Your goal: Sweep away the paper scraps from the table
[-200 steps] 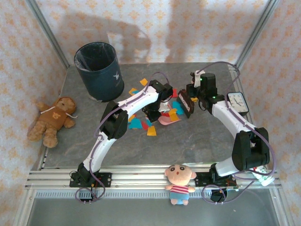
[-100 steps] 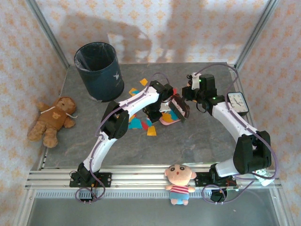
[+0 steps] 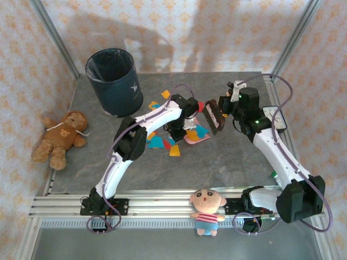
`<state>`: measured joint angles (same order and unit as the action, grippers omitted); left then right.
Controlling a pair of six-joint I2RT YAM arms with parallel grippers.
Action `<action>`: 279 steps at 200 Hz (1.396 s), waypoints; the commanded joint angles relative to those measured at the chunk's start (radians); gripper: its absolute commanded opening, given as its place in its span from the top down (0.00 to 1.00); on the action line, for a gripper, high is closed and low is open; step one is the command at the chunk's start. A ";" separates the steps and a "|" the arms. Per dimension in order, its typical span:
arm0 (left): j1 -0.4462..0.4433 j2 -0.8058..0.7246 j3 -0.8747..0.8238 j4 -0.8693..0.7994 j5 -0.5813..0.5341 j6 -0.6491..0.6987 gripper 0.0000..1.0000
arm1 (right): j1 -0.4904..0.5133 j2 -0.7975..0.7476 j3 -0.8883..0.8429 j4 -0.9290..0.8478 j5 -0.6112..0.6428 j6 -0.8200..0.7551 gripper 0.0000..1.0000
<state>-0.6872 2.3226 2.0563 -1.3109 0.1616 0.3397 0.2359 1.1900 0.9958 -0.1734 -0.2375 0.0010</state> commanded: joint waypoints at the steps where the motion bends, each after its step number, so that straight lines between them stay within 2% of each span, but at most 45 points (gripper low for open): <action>1: -0.002 -0.088 -0.038 0.038 0.037 -0.013 1.00 | 0.005 -0.082 -0.037 0.003 0.132 0.041 1.00; 39: 0.023 -0.168 -0.128 0.125 0.108 -0.038 1.00 | 0.006 -0.176 -0.083 -0.048 0.231 0.051 1.00; 111: 0.039 -0.357 -0.269 0.282 0.091 -0.095 1.00 | 0.005 -0.289 -0.114 -0.154 0.386 0.013 1.00; 192: 0.100 -0.544 -0.240 0.264 0.149 -0.152 1.00 | 0.005 -0.306 -0.127 -0.183 0.291 0.027 1.00; 212: 0.129 -0.557 -0.190 0.227 0.194 -0.163 1.00 | 0.005 -0.310 -0.132 -0.180 0.270 0.031 1.00; 279: 0.207 -0.565 -0.047 0.148 0.244 -0.192 1.00 | 0.005 -0.305 -0.135 -0.181 0.241 0.038 1.00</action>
<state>-0.5179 1.7908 1.9503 -1.1141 0.3626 0.1795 0.2359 0.9035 0.8658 -0.3779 0.0185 0.0261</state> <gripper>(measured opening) 0.200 0.229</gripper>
